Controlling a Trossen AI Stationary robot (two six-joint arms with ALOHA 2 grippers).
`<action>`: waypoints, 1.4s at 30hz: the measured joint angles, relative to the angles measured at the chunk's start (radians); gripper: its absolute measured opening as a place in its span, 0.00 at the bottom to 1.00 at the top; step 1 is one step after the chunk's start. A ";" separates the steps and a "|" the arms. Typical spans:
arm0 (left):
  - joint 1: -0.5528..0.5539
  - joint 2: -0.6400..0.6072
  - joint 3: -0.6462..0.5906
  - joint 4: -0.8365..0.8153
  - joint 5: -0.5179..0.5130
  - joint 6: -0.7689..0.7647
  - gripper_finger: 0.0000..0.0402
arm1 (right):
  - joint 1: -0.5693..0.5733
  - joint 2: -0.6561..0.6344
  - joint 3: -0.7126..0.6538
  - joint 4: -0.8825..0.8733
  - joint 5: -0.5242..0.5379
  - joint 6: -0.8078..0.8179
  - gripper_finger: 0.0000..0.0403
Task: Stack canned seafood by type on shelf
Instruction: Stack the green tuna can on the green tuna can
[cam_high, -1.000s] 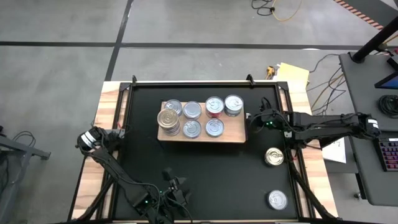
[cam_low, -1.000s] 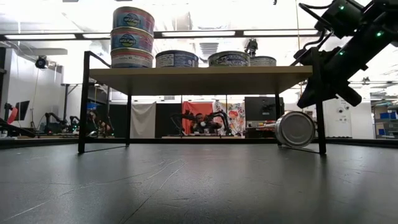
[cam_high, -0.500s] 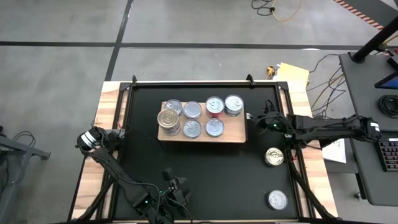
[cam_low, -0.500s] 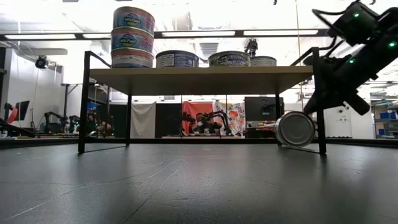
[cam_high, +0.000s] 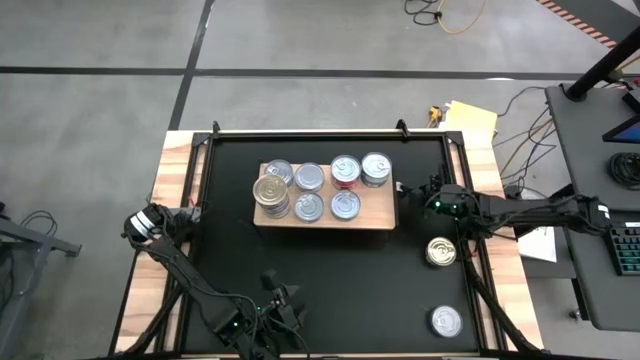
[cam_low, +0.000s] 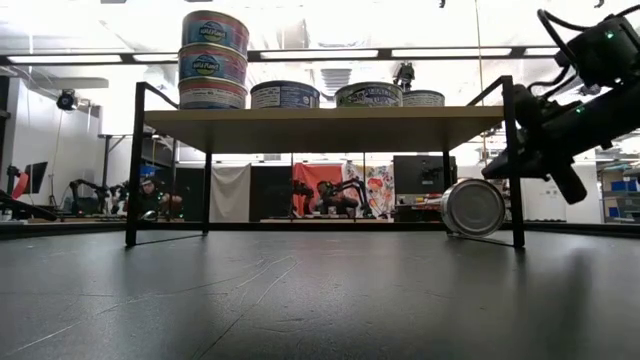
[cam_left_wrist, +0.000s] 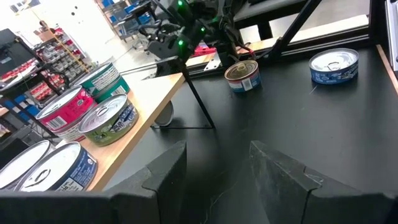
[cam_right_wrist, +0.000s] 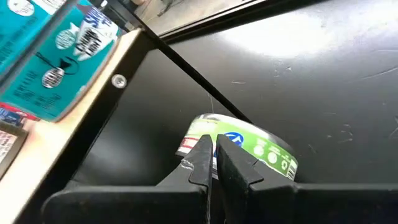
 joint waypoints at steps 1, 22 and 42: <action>0.000 0.000 0.000 0.000 0.000 0.002 0.40 | -0.002 0.001 -0.009 0.016 0.001 0.000 0.03; 0.005 0.000 0.000 -0.004 -0.023 0.019 0.40 | -0.006 0.087 -0.017 0.157 -0.006 0.015 0.03; 0.005 0.000 0.000 -0.008 -0.026 0.019 0.40 | -0.026 0.052 0.131 -0.390 0.049 0.064 0.03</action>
